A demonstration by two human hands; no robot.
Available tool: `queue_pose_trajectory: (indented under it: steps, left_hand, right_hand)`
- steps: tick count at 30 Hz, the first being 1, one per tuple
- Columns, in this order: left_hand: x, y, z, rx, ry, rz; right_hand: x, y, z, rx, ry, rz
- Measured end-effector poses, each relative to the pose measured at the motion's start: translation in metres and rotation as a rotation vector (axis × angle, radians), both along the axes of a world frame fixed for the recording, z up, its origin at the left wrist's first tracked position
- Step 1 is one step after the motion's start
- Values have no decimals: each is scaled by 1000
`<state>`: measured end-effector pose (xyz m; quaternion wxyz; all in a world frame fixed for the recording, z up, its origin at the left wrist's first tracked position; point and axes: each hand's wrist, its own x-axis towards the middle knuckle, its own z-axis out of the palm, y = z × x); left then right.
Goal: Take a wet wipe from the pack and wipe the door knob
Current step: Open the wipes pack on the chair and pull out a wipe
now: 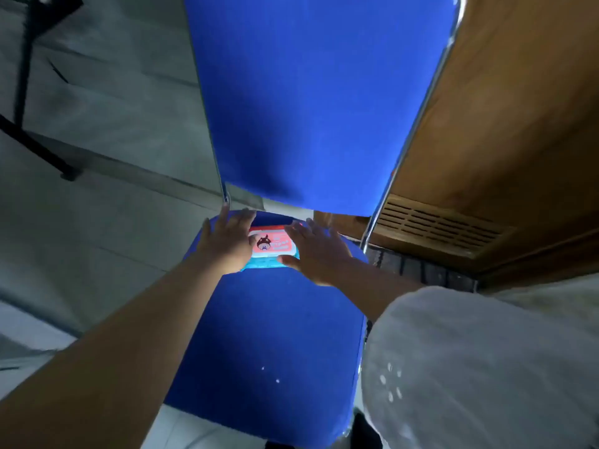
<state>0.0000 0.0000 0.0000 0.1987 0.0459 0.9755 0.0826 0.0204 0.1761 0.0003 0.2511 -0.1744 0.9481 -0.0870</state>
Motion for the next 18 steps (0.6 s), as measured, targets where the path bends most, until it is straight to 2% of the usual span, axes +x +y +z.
queue_pose_trajectory:
  steps: [9,18]
  left_hand:
    - [-3,-15,-60,-23,-46,29]
    - [-5,-18,-77,116,-45,103]
  right_hand:
    - [-32,-18,-53,1,-22,18]
    - [-43,-25,-67,27,-5,105]
